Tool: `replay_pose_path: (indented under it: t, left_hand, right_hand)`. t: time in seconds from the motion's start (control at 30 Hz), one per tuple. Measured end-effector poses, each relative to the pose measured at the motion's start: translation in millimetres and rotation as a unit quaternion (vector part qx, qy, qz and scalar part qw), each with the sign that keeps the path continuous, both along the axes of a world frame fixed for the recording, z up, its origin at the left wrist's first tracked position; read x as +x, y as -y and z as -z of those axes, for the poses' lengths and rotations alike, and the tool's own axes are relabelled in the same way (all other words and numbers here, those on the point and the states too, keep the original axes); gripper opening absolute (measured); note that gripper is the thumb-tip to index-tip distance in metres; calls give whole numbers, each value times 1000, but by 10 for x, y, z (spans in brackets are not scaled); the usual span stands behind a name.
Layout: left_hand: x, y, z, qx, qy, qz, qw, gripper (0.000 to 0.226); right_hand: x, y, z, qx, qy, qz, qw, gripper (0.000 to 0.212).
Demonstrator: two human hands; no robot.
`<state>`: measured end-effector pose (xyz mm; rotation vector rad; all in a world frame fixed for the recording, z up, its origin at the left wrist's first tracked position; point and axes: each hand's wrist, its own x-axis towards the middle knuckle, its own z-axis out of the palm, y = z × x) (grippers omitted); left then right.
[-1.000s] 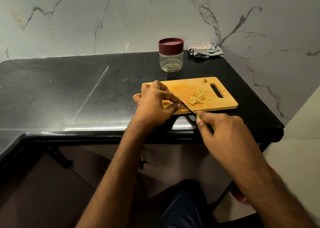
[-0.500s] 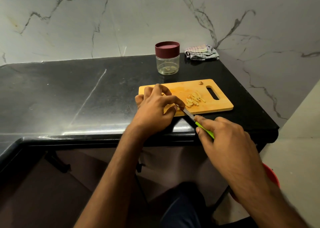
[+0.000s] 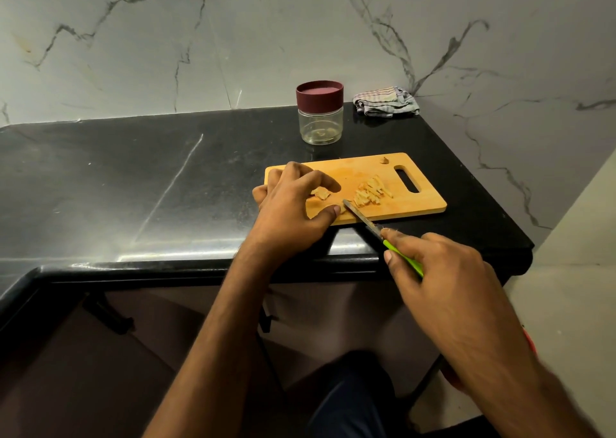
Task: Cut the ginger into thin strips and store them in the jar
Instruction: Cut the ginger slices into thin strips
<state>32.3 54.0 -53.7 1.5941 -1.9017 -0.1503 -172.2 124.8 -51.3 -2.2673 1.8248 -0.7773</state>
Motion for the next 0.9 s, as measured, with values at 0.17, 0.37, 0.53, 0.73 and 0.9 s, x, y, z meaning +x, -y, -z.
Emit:
replay_pose_path:
  t: [0.17, 0.37, 0.53, 0.73, 0.9]
  left_hand:
    - [-28, 4, -16, 23, 53, 5, 998, 19]
    - [-31, 20, -22, 32, 69, 7, 997, 30]
    - [-8, -7, 5, -6, -2, -23, 1000, 28]
    - [-6, -36, -2, 8, -22, -49, 999, 13]
    - [-11, -20, -13, 17, -20, -50, 998, 13]
  right_hand:
    - [-11, -18, 11, 0, -10, 2, 1000, 43]
    - [-47, -32, -18, -20, 0, 4, 1000, 41]
    - [-10, 14, -19, -33, 46, -11, 998, 39]
    - [52, 22, 22, -23, 60, -28, 998, 34]
    - [27, 5, 23, -35, 66, -34, 997, 36]
